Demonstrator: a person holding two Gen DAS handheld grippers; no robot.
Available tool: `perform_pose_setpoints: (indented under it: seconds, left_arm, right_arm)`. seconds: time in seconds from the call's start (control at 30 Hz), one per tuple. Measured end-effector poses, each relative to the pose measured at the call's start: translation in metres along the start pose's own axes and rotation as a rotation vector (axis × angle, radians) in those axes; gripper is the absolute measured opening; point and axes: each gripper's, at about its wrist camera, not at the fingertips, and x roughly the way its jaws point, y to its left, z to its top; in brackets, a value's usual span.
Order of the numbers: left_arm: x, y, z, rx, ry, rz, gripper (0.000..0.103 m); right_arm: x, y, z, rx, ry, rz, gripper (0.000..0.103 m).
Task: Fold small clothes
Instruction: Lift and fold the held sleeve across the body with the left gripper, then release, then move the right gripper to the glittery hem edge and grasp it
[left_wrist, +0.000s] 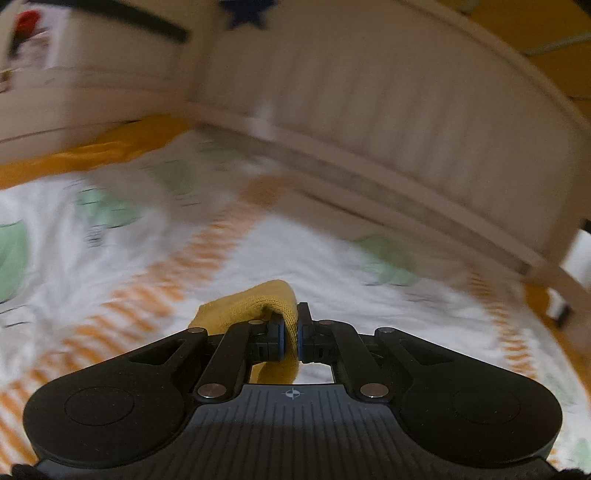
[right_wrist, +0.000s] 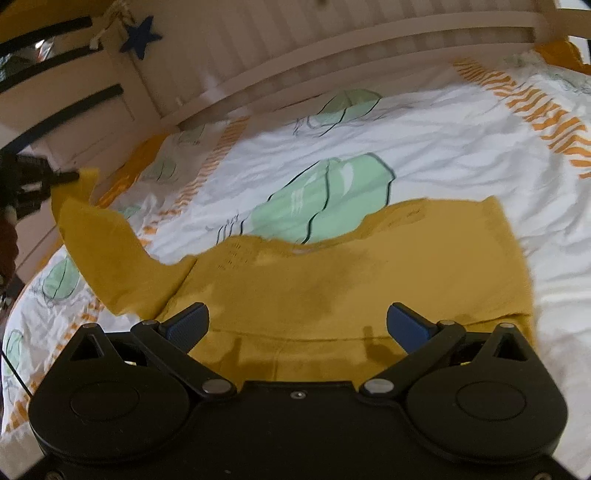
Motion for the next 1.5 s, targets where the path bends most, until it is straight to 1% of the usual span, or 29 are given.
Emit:
perform_pose_setpoints:
  seconds: [0.13,0.23,0.37,0.43,0.53,0.63,0.7,0.8,0.9,0.97,1.07,1.1,1.2,1.37,1.47,1.5]
  left_arm:
    - [0.01,-0.068,-0.011,0.066,0.014,-0.092,0.006]
    - [0.028,-0.108,-0.031,0.089,0.062,-0.148,0.006]
    - [0.05,-0.155,-0.068,0.165,0.134,-0.177,0.006]
    - [0.06,-0.173,-0.087,0.208,0.171,-0.194,0.007]
    - [0.068,-0.19,-0.111,0.277,0.204,-0.227,0.009]
    - [0.066,-0.202,-0.122,0.326,0.212,-0.256,0.025]
    - [0.062,-0.209,-0.125,0.338,0.202,-0.271,0.026]
    - [0.058,-0.214,-0.122,0.351,0.19,-0.317,0.027]
    - [0.051,-0.218,-0.118,0.365,0.175,-0.365,0.032]
    - [0.049,-0.225,-0.117,0.374,0.164,-0.385,0.032]
    - [0.042,-0.221,-0.112,0.361,0.153,-0.402,0.033]
    - [0.04,-0.217,-0.111,0.356,0.156,-0.396,0.033]
    - [0.042,-0.198,-0.109,0.325,0.192,-0.338,0.033]
    - [0.05,-0.128,-0.117,0.269,0.287,-0.146,0.033]
    - [0.051,-0.08,-0.128,0.255,0.326,-0.022,0.033]
    - [0.05,-0.065,-0.13,0.244,0.34,0.005,0.033]
  right_arm:
    - [-0.006,-0.011,0.007,0.005,-0.024,-0.047,0.102]
    - [-0.008,-0.021,0.013,0.027,-0.031,-0.079,0.102]
    - [-0.009,-0.037,0.019,0.089,-0.018,-0.122,0.102]
    - [-0.009,-0.045,0.02,0.11,-0.009,-0.147,0.102]
    - [-0.009,-0.054,0.021,0.137,0.002,-0.172,0.102]
    - [-0.01,-0.061,0.019,0.151,0.014,-0.19,0.102]
    - [-0.009,-0.062,0.018,0.159,0.023,-0.196,0.102]
    - [-0.006,-0.062,0.016,0.156,0.036,-0.203,0.102]
    - [-0.003,-0.062,0.015,0.15,0.044,-0.21,0.102]
    - [-0.003,-0.062,0.014,0.149,0.047,-0.212,0.102]
    - [-0.005,-0.061,0.013,0.147,0.041,-0.211,0.102]
    - [-0.006,-0.062,0.013,0.147,0.036,-0.208,0.102]
    - [-0.007,-0.062,0.015,0.144,0.017,-0.198,0.102]
    - [-0.007,-0.059,0.016,0.108,-0.013,-0.178,0.102]
    - [-0.005,-0.055,0.014,0.081,-0.025,-0.172,0.102]
    - [-0.005,-0.055,0.014,0.074,-0.029,-0.172,0.102]
